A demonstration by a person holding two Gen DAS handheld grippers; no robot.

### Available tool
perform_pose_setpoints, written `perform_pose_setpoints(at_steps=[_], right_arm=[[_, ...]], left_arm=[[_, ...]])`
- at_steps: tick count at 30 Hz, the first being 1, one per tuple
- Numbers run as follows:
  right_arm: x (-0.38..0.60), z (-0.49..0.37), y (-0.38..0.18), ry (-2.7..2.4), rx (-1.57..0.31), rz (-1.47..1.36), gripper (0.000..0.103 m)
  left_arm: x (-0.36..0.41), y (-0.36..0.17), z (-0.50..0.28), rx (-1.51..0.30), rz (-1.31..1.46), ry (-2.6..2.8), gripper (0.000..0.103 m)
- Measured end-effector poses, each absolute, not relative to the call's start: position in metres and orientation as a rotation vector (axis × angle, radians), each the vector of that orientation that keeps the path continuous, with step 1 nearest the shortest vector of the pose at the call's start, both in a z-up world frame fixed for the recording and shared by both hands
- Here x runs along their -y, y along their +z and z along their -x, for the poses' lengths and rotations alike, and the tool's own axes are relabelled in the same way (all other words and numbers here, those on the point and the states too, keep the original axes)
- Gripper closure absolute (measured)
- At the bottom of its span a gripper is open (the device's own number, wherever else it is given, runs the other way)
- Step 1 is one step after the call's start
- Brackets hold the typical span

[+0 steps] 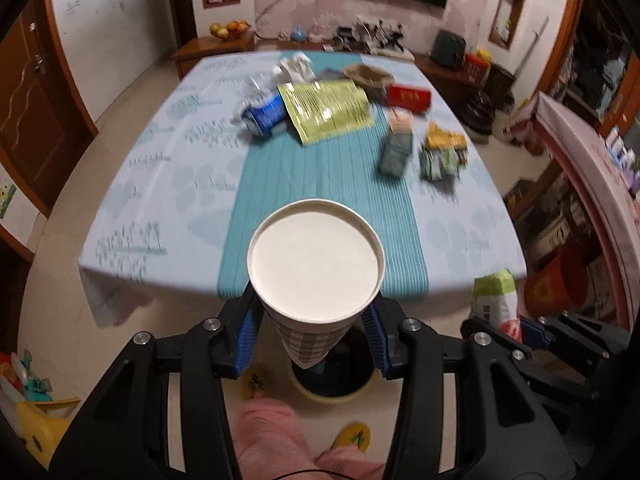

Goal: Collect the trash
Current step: 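Carry pouch and cup over the black bin and open both tools, then raise both tools back toward the table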

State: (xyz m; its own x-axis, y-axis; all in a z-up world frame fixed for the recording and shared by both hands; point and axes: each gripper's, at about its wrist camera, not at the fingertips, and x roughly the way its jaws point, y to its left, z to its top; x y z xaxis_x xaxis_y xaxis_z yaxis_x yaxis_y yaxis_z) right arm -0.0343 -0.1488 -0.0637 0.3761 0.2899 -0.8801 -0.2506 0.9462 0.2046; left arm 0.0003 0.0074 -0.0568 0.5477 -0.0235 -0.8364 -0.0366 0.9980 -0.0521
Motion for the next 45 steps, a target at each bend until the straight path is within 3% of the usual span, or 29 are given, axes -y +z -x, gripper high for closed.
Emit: perform_pose_setpoints(at_steps=[8, 17, 24, 26, 28, 29, 34, 38, 45], right_arm=[[0.174, 0.058, -0.155, 0.281, -1.166, -0.270, 0.084], [0.193, 0.064, -0.316, 0.166, -1.229, -0.298, 0.079], [0.200, 0.058, -0.402, 0.114, -1.252, -0.311, 0.047], [0.202, 0.055, -0.418, 0.102, -1.261, -0.322, 0.044], [0.200, 0.053, -0.427, 0.086, -1.264, -0.319, 0.043], [0.199, 0.052, -0.431, 0.081, -1.264, -0.318, 0.043], [0.196, 0.042, -0.433, 0.067, -1.271, -0.324, 0.042], [0.194, 0.040, -0.421, 0.070, -1.271, -0.305, 0.042], [0.190, 0.054, -0.339, 0.064, -1.261, -0.284, 0.042]], left_arm=[[0.009, -0.124, 0.025, -1.104, 0.045, -0.099, 0.060], [0.012, -0.271, 0.017, -1.186, 0.061, -0.174, 0.060], [0.013, -0.364, 0.002, -1.244, 0.070, -0.185, 0.058], [0.012, -0.381, 0.000, -1.249, 0.067, -0.183, 0.056], [0.012, -0.398, -0.002, -1.268, 0.057, -0.175, 0.048], [0.013, -0.403, -0.002, -1.271, 0.058, -0.171, 0.037], [0.007, -0.414, 0.001, -1.263, 0.064, -0.151, 0.024], [0.002, -0.410, 0.002, -1.259, 0.058, -0.122, 0.024], [-0.006, -0.359, 0.005, -1.250, 0.086, -0.088, 0.024]])
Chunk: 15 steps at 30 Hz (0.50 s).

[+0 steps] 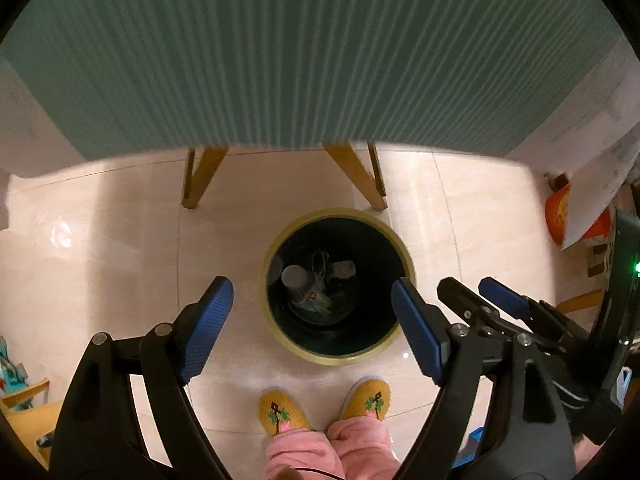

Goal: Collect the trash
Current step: 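Raise both tools back toward the table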

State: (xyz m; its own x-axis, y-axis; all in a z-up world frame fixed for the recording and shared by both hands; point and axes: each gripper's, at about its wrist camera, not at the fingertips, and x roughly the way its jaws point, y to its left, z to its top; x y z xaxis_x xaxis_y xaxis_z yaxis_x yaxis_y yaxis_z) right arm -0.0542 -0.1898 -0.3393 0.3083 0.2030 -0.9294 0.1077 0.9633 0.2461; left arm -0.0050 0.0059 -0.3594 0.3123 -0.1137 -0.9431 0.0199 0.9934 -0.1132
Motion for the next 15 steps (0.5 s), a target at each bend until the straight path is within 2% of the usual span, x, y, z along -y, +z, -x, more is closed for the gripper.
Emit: perform_pose_setpoints(at_steps=[15], right_arm=[[0.168, 0.078, -0.121, 0.127, -1.133, -0.213, 0.042]], left_arm=[[-0.010, -0.146, 0.039, -1.166, 0.038, -0.231, 0.024]])
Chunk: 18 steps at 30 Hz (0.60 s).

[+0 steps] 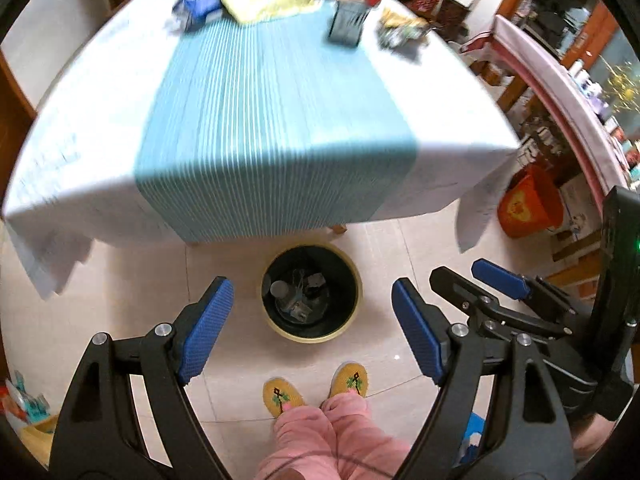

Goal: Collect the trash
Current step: 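Raise both tools back toward the table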

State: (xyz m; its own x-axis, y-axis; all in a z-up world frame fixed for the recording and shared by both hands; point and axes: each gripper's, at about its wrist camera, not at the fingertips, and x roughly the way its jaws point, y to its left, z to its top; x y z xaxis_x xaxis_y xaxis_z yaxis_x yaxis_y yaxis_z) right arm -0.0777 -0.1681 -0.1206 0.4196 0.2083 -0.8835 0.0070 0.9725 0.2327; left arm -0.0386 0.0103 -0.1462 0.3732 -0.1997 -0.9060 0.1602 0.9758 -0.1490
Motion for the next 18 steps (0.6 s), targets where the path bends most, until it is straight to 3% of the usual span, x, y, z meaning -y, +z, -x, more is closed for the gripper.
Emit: perform_pose_setpoints(at_steps=[11, 18], right_arm=[[0.162, 0.088, 0.021, 0.042, -0.893, -0.159, 0.042], [0.169, 0.083, 0.085, -0.026, -0.758, -0.122, 0.041]], left_arm=[[-0.007, 0.006, 0.025, -0.937, -0.048, -0.333, 0.024], [0.009, 0.068, 0.001, -0.840, -0.068, -0.403, 0.024]])
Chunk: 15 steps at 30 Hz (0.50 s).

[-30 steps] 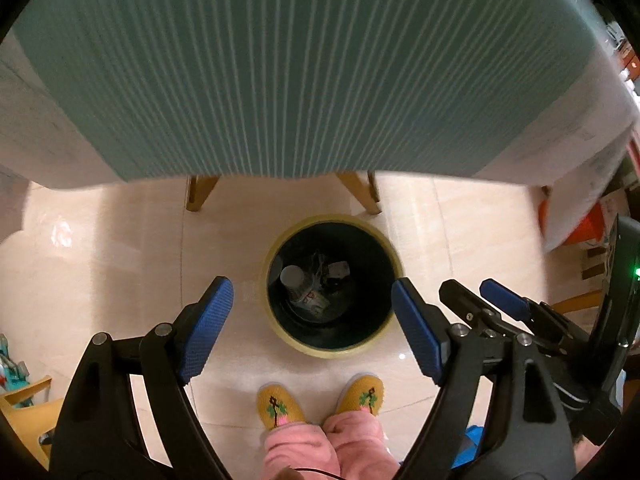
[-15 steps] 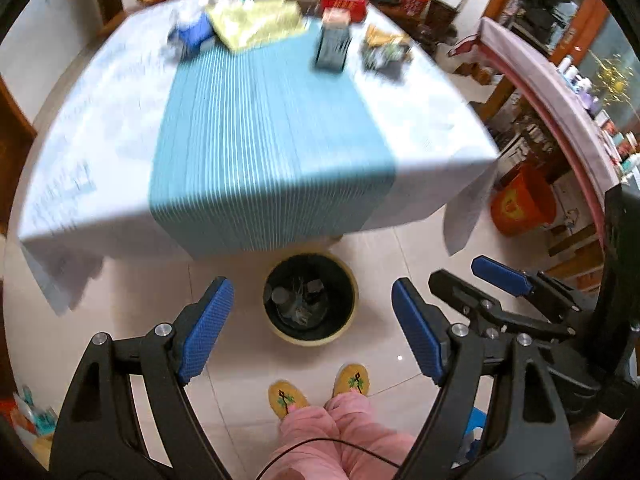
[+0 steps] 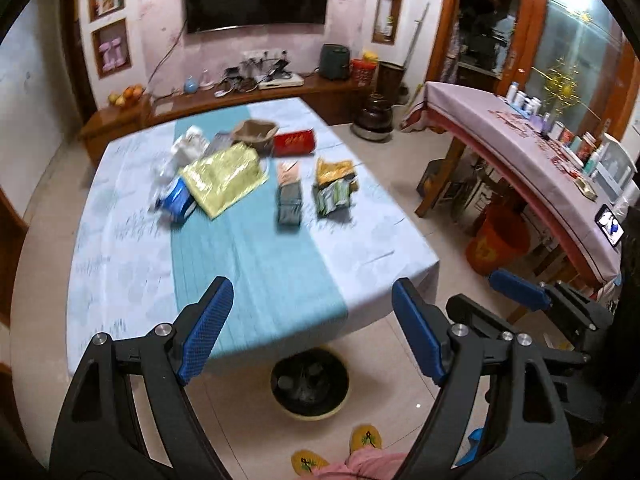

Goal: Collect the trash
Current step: 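Raise both tools back toward the table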

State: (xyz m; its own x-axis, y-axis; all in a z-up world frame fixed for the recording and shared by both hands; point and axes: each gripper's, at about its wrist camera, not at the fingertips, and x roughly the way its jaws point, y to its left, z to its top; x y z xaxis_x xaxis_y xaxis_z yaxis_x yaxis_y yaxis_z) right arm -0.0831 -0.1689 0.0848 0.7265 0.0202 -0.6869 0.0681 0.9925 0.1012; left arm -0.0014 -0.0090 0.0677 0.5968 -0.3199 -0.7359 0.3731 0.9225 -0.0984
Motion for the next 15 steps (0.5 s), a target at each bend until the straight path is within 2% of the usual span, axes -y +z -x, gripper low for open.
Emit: perform_pose_setpoints(at_steps=[7, 15], right_arm=[[0.192, 0.070, 0.106, -0.127, -0.719, -0.129, 0.041], [0.244, 0.020, 0.078, -0.121, -0.751, -0.145, 0.041]], left_arm=[[0.032, 0.091, -0.030, -0.837, -0.075, -0.443, 0.024], [0.061, 0.073, -0.069, -0.908, -0.085, -0.455, 0.024]])
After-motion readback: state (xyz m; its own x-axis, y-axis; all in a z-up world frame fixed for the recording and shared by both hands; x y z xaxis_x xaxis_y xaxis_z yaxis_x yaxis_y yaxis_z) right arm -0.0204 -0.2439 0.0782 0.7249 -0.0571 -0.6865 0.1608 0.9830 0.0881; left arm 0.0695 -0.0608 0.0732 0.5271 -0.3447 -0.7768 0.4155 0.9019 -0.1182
